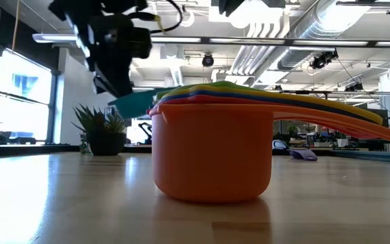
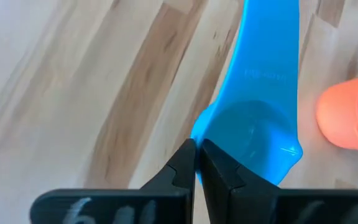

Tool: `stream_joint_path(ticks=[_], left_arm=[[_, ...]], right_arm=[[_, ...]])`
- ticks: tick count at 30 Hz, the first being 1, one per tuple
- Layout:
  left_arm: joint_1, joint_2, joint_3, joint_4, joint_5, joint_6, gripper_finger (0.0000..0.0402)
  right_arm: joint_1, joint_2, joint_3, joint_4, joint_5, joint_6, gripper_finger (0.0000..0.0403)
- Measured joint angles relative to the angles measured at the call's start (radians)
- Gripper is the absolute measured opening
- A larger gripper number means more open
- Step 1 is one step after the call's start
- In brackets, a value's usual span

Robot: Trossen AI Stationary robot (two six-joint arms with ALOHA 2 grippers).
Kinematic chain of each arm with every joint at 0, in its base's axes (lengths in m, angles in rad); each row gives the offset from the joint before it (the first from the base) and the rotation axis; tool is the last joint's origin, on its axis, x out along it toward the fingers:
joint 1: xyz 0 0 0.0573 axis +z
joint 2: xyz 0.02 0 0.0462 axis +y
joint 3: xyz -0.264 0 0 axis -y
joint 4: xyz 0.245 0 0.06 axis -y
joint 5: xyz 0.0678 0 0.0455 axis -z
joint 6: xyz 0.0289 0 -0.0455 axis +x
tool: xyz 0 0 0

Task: Nest measuring cups in basket
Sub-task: Stack the light blue measuring cup on the green measuring cup

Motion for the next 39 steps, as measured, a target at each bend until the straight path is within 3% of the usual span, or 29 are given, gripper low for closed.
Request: stream_joint_path(ticks=[8, 19, 39], left_arm=[[0.035, 0.155, 0.125, -0.068, 0.025, 0.104, 0.0007], [0.052, 0.29, 0.145, -0.092, 0.085, 0.123, 0.0008], [0.051, 0.302, 0.145, -0.107, 0.091, 0.122, 0.0008]], right_arm=[[-0.014, 0.0, 0.0, 0.0, -0.002, -0.026, 0.0069], [-0.017, 0.0, 0.0, 0.0, -0.007, -0.053, 0.0069], [-0.017, 0.0, 0.0, 0.0, -0.006, -0.079, 0.0069]])
